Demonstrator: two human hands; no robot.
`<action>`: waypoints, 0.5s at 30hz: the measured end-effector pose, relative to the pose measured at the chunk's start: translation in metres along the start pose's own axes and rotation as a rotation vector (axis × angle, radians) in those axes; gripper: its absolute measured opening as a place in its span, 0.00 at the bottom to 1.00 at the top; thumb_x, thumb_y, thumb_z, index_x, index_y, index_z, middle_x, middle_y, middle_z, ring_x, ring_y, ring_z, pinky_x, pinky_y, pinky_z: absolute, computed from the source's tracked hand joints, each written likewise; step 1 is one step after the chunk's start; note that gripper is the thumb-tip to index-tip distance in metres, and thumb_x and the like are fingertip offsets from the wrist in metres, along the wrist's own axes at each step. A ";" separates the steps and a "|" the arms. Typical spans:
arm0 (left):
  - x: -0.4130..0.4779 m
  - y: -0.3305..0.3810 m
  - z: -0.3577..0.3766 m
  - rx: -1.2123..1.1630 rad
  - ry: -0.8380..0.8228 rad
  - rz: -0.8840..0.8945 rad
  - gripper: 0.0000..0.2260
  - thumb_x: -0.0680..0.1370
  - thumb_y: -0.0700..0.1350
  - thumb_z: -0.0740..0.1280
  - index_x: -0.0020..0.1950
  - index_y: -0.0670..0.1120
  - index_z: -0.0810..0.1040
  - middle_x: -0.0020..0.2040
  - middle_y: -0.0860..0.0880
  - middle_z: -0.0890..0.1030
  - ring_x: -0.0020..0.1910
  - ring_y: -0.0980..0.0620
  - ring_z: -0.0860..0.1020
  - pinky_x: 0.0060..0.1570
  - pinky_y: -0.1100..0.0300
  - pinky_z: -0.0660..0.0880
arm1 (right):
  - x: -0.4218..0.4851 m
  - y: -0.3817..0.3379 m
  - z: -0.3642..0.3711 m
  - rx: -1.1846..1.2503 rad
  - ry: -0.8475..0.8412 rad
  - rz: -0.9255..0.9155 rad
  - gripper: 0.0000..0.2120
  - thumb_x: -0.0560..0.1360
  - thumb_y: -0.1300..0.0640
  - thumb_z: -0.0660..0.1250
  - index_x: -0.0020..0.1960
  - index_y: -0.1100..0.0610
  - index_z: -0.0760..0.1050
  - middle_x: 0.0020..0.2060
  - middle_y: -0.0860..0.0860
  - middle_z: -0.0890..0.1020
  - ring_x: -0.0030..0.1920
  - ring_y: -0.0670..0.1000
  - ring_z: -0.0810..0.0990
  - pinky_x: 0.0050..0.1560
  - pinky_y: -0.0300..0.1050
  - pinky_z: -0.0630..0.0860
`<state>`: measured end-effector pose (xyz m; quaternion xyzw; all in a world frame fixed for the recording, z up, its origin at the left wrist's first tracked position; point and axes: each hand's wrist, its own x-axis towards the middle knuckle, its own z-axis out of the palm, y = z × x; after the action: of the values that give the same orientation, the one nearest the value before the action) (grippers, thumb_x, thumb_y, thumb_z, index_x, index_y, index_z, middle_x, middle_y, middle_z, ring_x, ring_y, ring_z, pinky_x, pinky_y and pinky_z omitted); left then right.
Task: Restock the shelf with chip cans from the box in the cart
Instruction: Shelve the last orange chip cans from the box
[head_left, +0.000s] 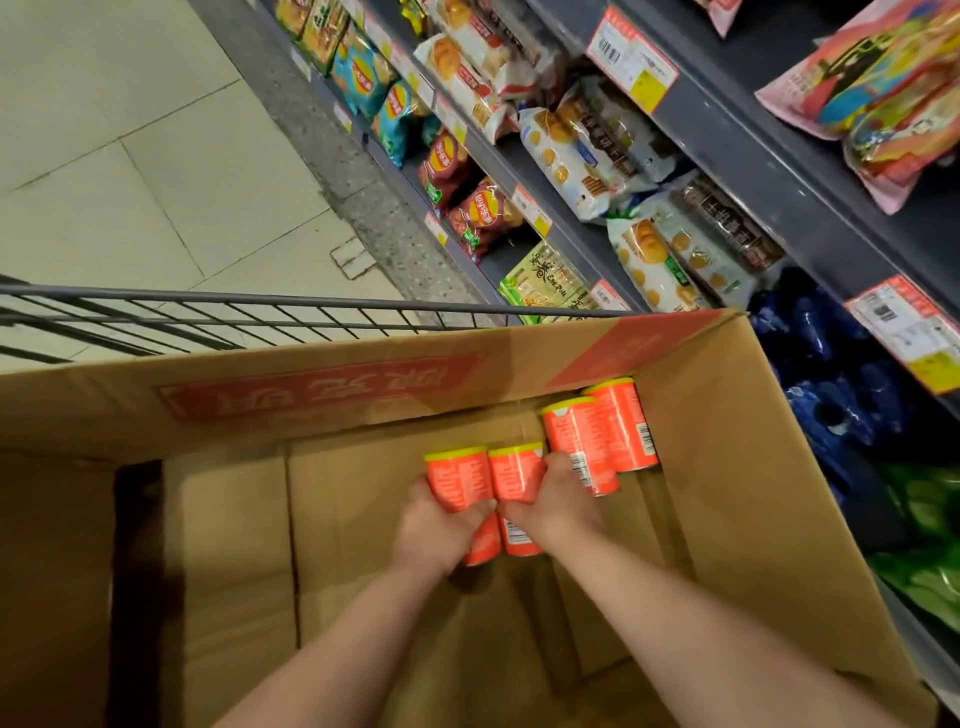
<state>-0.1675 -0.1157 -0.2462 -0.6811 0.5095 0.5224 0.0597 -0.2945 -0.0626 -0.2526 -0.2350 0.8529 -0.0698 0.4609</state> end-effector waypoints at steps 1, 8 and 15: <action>-0.002 0.000 -0.001 -0.012 0.005 -0.007 0.29 0.70 0.52 0.75 0.65 0.44 0.68 0.60 0.44 0.78 0.58 0.44 0.77 0.55 0.55 0.72 | -0.003 0.001 0.000 0.014 0.001 0.005 0.32 0.67 0.48 0.74 0.65 0.54 0.62 0.60 0.53 0.75 0.59 0.56 0.77 0.58 0.48 0.74; -0.038 0.010 -0.005 -0.154 -0.050 0.066 0.23 0.69 0.48 0.76 0.57 0.49 0.68 0.55 0.47 0.79 0.51 0.48 0.79 0.56 0.52 0.75 | -0.038 0.008 -0.032 0.105 0.033 0.038 0.34 0.66 0.48 0.74 0.68 0.53 0.66 0.62 0.53 0.72 0.60 0.54 0.75 0.59 0.46 0.73; -0.088 0.046 0.005 -0.258 -0.175 0.204 0.23 0.68 0.46 0.77 0.57 0.51 0.69 0.50 0.50 0.81 0.47 0.53 0.80 0.49 0.56 0.76 | -0.092 0.038 -0.087 0.293 0.134 0.029 0.30 0.68 0.51 0.73 0.67 0.51 0.66 0.59 0.52 0.74 0.57 0.53 0.76 0.58 0.44 0.72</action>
<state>-0.1996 -0.0792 -0.1597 -0.5799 0.4976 0.6440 -0.0371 -0.3357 0.0048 -0.1472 -0.1480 0.8656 -0.2023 0.4334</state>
